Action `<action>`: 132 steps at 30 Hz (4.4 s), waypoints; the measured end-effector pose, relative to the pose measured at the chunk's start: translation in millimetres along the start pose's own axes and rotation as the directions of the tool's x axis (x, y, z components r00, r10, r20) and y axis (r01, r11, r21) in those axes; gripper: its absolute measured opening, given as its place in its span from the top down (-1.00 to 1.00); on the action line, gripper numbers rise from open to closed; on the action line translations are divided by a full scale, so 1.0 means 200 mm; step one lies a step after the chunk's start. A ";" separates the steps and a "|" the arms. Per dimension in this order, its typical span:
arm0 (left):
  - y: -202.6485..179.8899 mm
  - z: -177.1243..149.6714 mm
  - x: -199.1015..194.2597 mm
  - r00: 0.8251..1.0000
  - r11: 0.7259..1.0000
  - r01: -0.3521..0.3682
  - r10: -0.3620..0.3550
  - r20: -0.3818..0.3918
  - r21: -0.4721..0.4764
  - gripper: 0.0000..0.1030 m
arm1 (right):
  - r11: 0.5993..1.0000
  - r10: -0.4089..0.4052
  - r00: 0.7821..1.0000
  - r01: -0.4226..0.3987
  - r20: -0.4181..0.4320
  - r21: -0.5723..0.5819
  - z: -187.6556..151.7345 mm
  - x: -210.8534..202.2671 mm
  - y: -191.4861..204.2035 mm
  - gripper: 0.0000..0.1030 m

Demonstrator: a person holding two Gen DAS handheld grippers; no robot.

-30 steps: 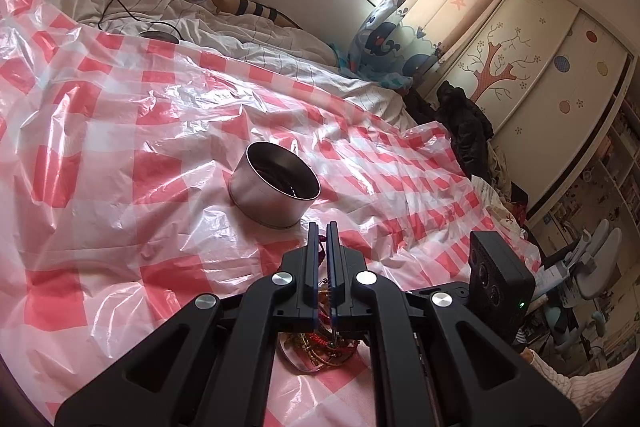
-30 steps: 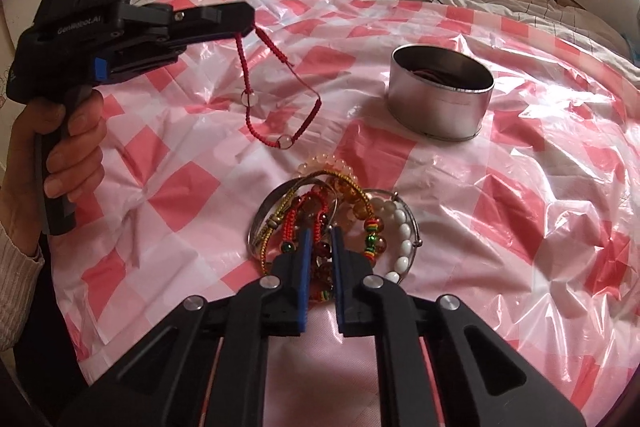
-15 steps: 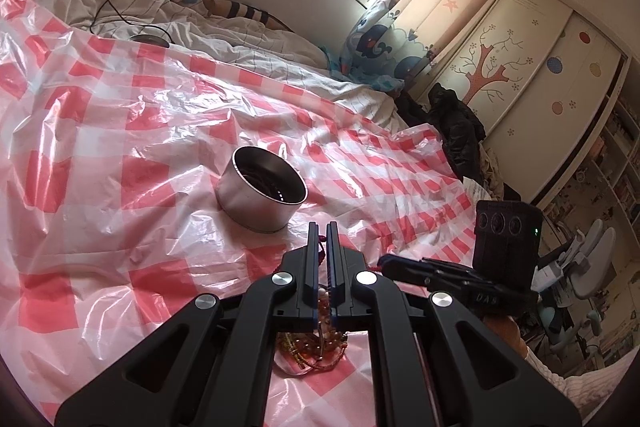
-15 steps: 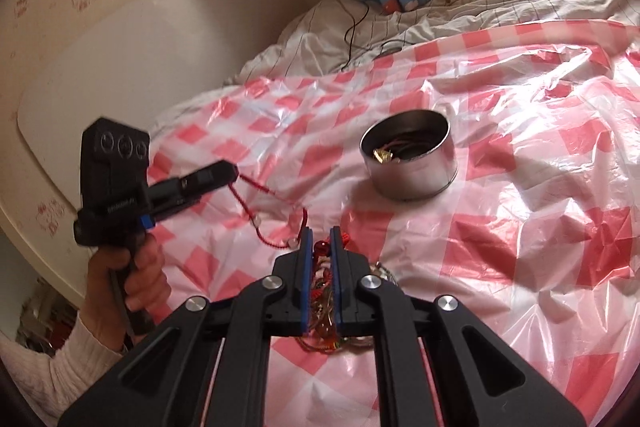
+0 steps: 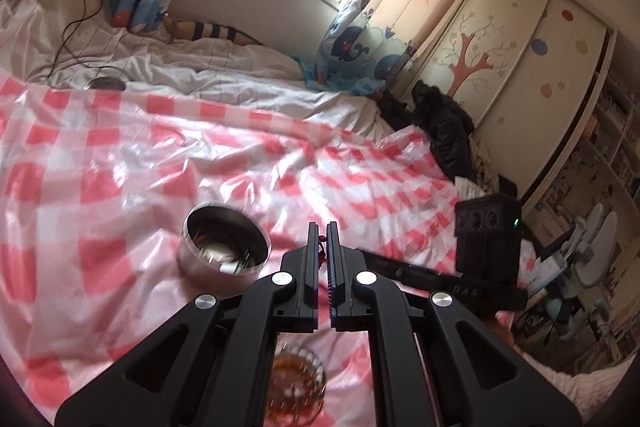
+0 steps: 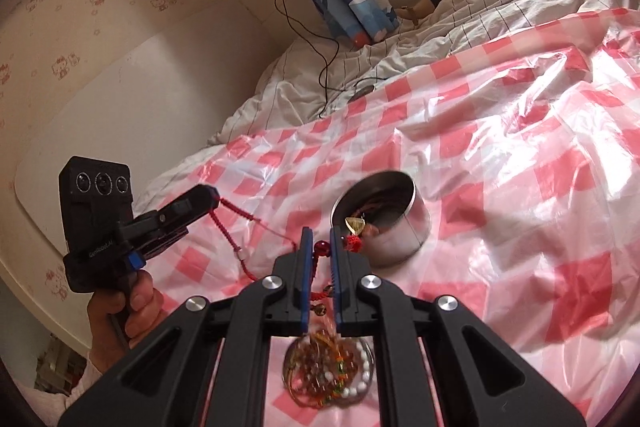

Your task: Organize jewelry

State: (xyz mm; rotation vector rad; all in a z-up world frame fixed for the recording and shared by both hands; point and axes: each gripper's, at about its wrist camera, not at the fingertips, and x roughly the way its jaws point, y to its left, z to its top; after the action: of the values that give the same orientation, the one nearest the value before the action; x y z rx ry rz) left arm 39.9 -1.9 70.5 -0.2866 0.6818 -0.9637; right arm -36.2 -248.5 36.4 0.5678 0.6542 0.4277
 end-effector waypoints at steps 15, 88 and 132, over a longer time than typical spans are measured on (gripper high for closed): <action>0.32 -0.03 0.56 0.917 0.943 -0.329 0.332 -0.219 0.053 0.88 | 0.995 -0.084 0.995 0.087 -0.061 0.057 0.18 0.48 -0.16 0.82; 0.08 -0.41 0.05 0.658 0.648 -0.742 0.753 -0.001 0.171 -0.86 | 0.782 -0.587 0.809 0.574 0.023 -0.244 -0.39 0.03 0.12 -0.72; 0.09 -0.40 0.06 0.725 0.721 -0.667 0.686 -0.062 0.188 -0.86 | 0.784 -0.561 0.828 0.535 0.011 -0.315 -0.41 0.03 0.15 -0.72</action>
State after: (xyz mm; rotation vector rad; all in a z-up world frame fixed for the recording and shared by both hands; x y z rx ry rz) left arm 3.8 4.6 -4.8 0.1727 0.7477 -0.3124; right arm -91.6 -192.3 -0.7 0.0434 0.7819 -0.0068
